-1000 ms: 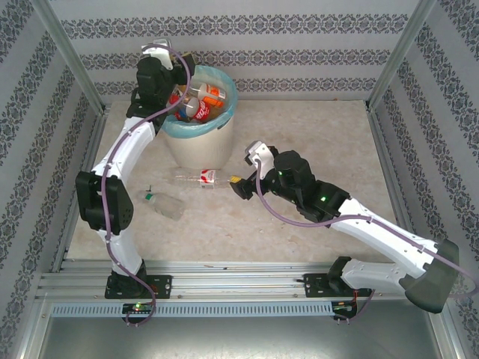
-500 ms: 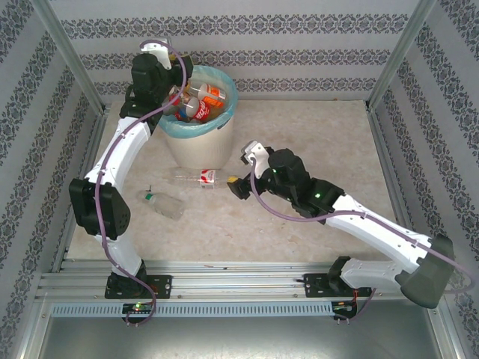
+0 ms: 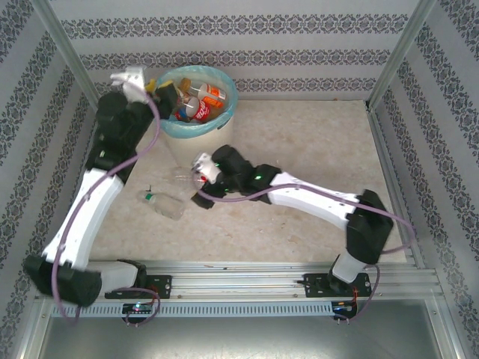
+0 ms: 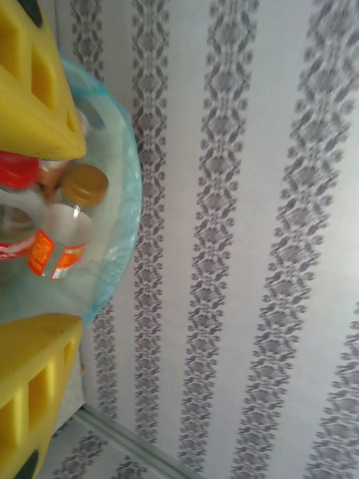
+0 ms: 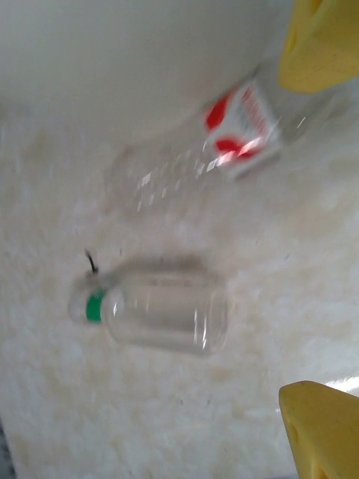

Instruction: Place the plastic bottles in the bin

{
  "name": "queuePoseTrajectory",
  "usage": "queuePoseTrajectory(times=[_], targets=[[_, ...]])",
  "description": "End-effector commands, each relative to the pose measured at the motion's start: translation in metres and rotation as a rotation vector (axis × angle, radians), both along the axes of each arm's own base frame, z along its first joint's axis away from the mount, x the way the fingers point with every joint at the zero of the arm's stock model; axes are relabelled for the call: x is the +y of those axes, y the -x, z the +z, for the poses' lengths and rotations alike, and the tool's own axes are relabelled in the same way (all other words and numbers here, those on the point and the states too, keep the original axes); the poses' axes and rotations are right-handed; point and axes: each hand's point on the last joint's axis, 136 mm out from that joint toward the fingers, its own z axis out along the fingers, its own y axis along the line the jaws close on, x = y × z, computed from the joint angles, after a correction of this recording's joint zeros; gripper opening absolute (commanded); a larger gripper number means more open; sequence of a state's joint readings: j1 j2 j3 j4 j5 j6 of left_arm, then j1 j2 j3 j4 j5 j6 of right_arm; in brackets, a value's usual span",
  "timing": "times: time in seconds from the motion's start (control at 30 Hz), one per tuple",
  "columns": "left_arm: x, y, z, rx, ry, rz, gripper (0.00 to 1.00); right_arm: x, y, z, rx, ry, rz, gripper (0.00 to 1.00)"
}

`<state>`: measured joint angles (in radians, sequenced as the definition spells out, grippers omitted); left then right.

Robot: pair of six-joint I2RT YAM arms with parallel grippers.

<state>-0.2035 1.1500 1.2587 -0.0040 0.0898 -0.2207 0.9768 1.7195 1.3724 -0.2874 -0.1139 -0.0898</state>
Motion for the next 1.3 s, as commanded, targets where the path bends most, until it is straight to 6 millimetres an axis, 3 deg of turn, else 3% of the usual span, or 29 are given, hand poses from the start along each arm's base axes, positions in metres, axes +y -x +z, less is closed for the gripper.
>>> queuePoseTrajectory(times=[0.0,0.2,0.33,0.43,0.6,0.7,0.8,1.03,1.27], targets=[[0.028,0.024,-0.048,0.064,0.006,0.134,0.60,0.042,0.014,-0.016,-0.004,-0.004,0.112,0.98],[0.095,0.089,-0.093,0.081,-0.110,0.447,0.66,0.089,0.009,-0.066,0.004,0.033,0.129,0.98],[0.123,0.121,-0.105,0.028,-0.097,0.589,0.69,0.099,0.001,-0.101,-0.024,0.112,0.101,0.98],[0.128,0.130,-0.108,0.006,-0.087,0.611,0.69,0.101,-0.006,-0.122,-0.032,0.155,0.065,0.98],[0.122,0.124,-0.104,-0.002,-0.085,0.579,0.70,0.105,-0.007,-0.146,0.004,0.194,0.058,0.98],[0.120,0.121,-0.099,-0.014,-0.074,0.569,0.70,0.108,0.001,-0.146,0.036,0.177,0.095,0.93],[0.118,0.119,-0.095,-0.021,-0.063,0.554,0.70,0.106,0.003,-0.144,0.038,0.172,0.090,0.82],[0.115,0.120,-0.093,-0.016,-0.069,0.537,0.70,0.087,0.010,-0.127,0.037,0.135,0.051,0.62],[0.078,0.100,-0.092,0.039,-0.097,0.331,0.70,0.046,0.037,-0.097,0.093,0.052,0.015,0.54]])
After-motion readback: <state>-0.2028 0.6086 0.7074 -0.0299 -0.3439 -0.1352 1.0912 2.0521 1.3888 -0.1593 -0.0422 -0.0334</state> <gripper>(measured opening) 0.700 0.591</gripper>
